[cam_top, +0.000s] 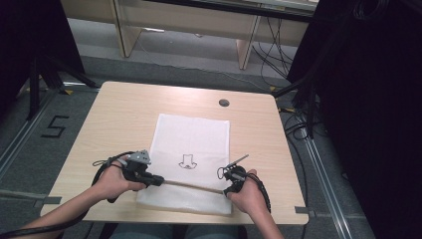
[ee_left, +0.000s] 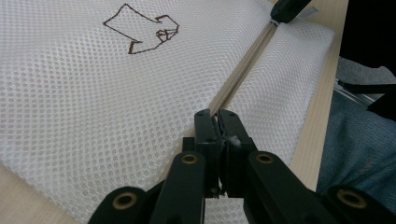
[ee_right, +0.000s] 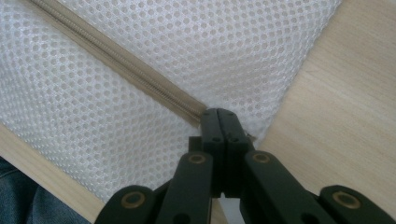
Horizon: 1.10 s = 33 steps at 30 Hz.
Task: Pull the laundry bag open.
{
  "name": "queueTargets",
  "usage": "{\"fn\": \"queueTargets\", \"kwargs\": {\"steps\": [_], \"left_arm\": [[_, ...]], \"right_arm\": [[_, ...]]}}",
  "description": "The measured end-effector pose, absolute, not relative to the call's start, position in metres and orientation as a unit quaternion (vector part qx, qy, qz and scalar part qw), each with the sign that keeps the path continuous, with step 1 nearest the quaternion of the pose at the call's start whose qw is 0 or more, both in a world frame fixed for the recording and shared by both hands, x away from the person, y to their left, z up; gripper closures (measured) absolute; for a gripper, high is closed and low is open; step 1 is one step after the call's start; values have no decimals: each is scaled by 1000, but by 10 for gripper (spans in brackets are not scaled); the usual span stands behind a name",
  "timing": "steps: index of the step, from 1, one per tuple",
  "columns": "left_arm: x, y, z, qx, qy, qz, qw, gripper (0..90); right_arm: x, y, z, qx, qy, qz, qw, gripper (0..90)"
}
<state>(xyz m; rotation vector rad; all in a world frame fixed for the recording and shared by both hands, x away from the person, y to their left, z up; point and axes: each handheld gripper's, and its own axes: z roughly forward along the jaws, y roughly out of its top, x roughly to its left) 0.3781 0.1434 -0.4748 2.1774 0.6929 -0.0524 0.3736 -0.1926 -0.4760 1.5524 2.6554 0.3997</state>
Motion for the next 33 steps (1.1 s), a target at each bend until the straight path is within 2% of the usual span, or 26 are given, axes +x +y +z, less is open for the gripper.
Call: {"fn": "queueTargets", "kwargs": {"steps": [33], "left_arm": [[377, 154, -475, 865, 284, -24, 414, 871]], "right_arm": [[374, -193, -477, 492, 860, 134, 17, 900]]}}
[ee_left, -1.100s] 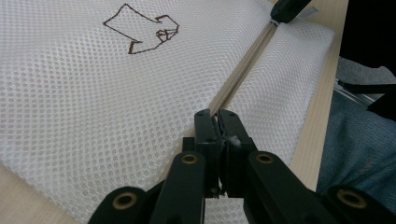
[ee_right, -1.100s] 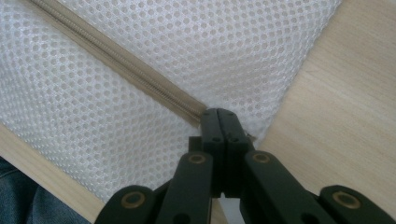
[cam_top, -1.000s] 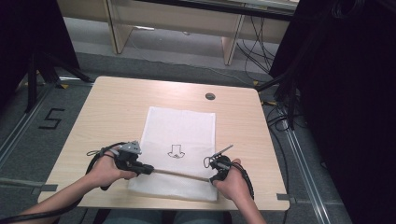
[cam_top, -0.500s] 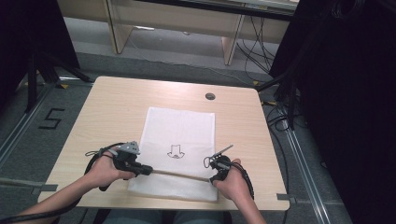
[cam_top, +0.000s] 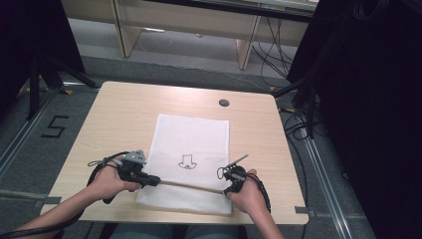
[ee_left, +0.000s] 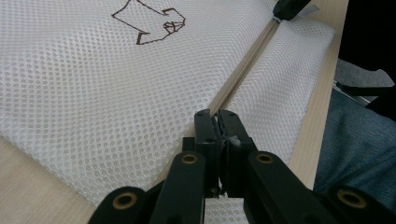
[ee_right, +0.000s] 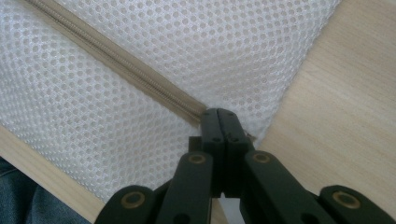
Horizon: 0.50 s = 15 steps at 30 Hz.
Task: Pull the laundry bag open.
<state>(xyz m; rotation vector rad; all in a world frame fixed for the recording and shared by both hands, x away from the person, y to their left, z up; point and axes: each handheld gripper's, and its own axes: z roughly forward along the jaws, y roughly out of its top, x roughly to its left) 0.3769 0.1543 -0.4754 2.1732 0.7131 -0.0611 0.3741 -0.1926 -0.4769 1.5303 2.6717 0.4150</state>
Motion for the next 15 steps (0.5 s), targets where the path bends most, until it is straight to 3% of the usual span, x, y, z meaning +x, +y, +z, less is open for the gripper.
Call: {"fn": "queueTargets", "kwargs": {"steps": [15], "left_arm": [[377, 161, -476, 866, 285, -19, 410, 871]], "right_arm": [[374, -193, -477, 493, 859, 134, 17, 900]]}}
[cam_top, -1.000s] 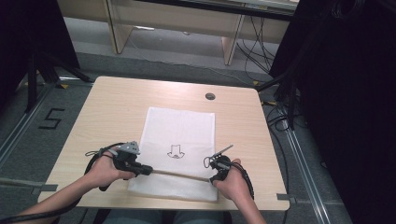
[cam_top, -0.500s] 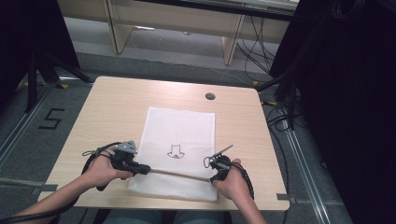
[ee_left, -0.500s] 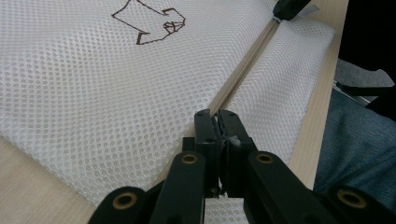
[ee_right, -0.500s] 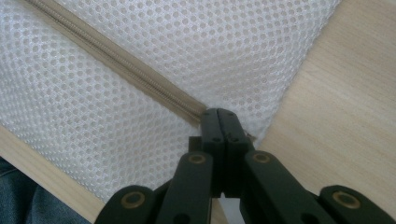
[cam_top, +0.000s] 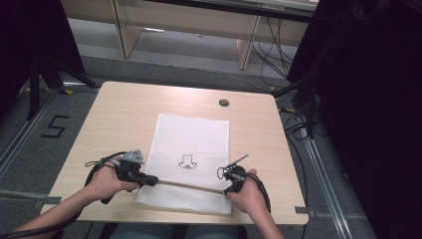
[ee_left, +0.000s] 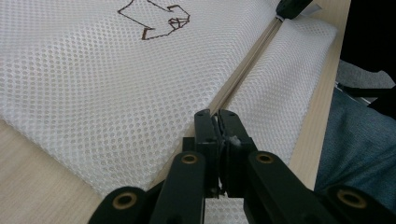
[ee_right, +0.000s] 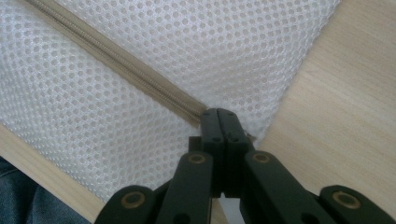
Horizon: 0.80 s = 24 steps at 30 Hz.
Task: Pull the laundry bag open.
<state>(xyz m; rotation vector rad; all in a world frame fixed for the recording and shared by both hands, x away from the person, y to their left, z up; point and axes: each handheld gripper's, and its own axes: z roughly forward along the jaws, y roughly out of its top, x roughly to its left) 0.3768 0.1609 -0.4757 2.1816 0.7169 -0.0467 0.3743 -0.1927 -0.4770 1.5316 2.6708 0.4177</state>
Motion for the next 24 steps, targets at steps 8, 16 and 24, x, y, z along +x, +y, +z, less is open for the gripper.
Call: {"fn": "queueTargets", "kwargs": {"steps": [8, 16, 24], "left_arm": [[376, 164, -476, 866, 288, -12, 408, 871], [377, 170, -475, 867, 287, -9, 407, 871], [377, 171, -475, 865, 293, -12, 407, 871]], "right_arm": [[374, -193, -477, 492, 860, 134, 19, 900], [375, -193, -477, 493, 860, 134, 19, 900], [374, -192, -477, 501, 855, 130, 23, 900]]}}
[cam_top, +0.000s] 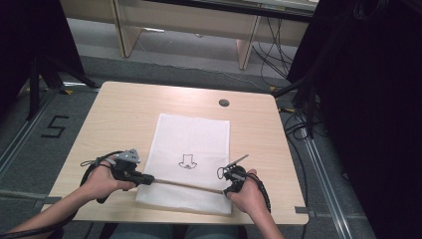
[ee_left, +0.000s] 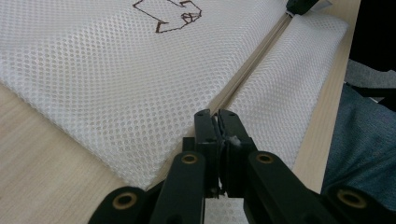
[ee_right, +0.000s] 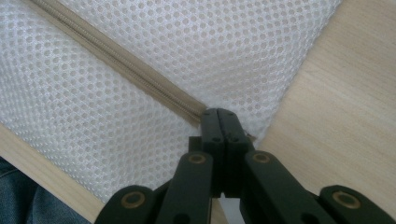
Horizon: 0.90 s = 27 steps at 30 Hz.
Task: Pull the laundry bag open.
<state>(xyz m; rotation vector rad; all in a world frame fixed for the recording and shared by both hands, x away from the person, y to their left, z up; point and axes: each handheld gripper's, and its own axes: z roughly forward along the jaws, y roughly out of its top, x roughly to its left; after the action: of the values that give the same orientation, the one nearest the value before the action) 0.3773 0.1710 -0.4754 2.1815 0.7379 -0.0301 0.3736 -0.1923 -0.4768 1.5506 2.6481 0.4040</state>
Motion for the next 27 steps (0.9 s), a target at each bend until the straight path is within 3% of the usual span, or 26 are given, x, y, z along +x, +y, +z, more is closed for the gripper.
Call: {"fn": "queueTargets", "kwargs": {"steps": [27], "left_arm": [[378, 183, -479, 860, 310, -12, 406, 871]], "right_arm": [[374, -192, -476, 489, 861, 136, 16, 900]]}}
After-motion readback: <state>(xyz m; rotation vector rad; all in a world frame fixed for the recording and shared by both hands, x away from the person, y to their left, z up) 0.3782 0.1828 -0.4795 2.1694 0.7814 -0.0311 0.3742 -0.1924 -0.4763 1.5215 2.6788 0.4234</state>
